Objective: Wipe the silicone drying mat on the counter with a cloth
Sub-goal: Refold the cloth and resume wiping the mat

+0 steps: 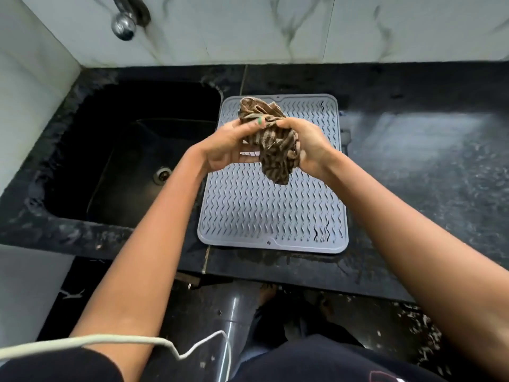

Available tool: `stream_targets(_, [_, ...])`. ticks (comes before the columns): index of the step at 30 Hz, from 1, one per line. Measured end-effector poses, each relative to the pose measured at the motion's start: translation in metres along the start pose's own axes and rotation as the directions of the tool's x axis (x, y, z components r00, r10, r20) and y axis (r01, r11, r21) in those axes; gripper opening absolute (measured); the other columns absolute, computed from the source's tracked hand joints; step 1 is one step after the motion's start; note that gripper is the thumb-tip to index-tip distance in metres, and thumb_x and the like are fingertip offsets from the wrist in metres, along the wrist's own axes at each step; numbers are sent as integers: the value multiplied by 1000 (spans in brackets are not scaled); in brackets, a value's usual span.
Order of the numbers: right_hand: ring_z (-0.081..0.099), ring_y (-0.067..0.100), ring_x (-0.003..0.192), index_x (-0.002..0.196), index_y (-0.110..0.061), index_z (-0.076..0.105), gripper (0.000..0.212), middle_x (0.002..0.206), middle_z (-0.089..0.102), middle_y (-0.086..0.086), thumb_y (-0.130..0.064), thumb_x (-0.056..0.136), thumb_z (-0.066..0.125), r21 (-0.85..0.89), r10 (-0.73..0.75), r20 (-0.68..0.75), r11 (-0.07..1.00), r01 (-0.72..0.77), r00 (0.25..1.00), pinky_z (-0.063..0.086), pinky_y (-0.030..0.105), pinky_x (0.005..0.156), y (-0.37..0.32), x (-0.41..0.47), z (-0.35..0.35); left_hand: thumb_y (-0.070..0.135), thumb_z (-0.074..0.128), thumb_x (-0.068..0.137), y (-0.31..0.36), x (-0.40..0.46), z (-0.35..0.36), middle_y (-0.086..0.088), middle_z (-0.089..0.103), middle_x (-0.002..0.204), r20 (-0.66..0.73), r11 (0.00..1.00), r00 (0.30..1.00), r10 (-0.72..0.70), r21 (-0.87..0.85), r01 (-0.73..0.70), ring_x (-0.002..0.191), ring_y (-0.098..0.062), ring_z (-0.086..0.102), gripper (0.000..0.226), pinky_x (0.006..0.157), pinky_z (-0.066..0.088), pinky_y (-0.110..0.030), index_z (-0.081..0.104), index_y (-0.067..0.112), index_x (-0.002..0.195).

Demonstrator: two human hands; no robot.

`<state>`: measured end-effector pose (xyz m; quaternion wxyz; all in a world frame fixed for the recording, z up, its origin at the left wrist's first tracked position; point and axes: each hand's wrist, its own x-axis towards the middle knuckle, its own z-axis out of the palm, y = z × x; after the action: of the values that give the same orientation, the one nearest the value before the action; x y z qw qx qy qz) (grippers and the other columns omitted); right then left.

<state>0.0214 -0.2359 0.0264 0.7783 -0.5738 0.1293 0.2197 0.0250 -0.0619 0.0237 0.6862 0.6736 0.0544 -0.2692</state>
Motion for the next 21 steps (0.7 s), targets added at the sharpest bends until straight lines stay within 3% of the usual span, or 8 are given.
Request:
stream_targets(2, [63,17,88,116,-7,51,29,101,63,7,-15,89,58,-84,-68,-49,994,64,996,54,26,69,0,1,-1,30,61,92,0,3,2,2,72,99,-144,998,989,27,62,-18,91,-14,69,21,76,58,-33,61,20,111])
stream_targets(5, [57,4,72,110,-7,54,24,87,59,-1,-12,88,60,-276,-201,-90,946,170,975,43,8,44,0,-1,-1,31,67,86,2,4,6,8,73,90,-285,990,955,78,131,-42,85,-8,68,10,72,55,-28,65,28,95])
stream_targets(8, [55,3,75,110,-13,51,28,93,58,0,-14,84,63,-317,-260,-104,923,216,960,40,11,49,-2,1,-2,27,62,88,2,6,9,7,70,90,-366,992,925,105,104,-72,87,-9,64,5,72,52,-29,64,28,92])
stream_targets(14, [53,2,79,114,-14,56,28,100,60,-1,-11,86,54,-357,-212,-44,916,182,976,35,19,62,-14,5,-5,12,39,91,5,0,4,-2,64,83,-269,956,963,30,-273,-106,78,-14,58,23,73,51,-30,62,13,91])
stream_targets(16, [52,10,102,120,-18,55,38,117,56,2,-11,82,57,-415,-223,31,884,215,974,41,21,80,-16,8,-7,9,36,90,7,-3,3,-4,64,83,-251,944,967,41,-309,-120,77,-15,58,26,73,51,-30,61,11,91])
stream_targets(18, [38,18,122,125,-29,51,49,137,41,4,-17,79,63,-515,-218,95,824,235,971,33,31,99,-20,8,-8,7,34,89,8,-5,2,-5,64,85,-240,946,970,45,-303,-119,79,-16,58,28,75,51,-31,61,10,92])
stream_targets(20, [48,15,111,121,-25,55,43,128,49,6,-22,80,68,-534,-164,211,807,254,964,37,28,90,-25,7,-7,8,32,89,8,-8,2,-5,66,85,-236,950,971,49,-287,-118,79,-17,59,32,77,52,-32,63,10,92])
stream_targets(21, [57,11,93,111,-19,60,32,110,60,6,-22,81,69,-537,-140,263,801,265,955,42,25,78,-29,7,-6,10,31,89,8,-9,1,-5,67,86,-228,949,972,61,-289,-128,80,-17,60,35,77,52,-32,65,11,92])
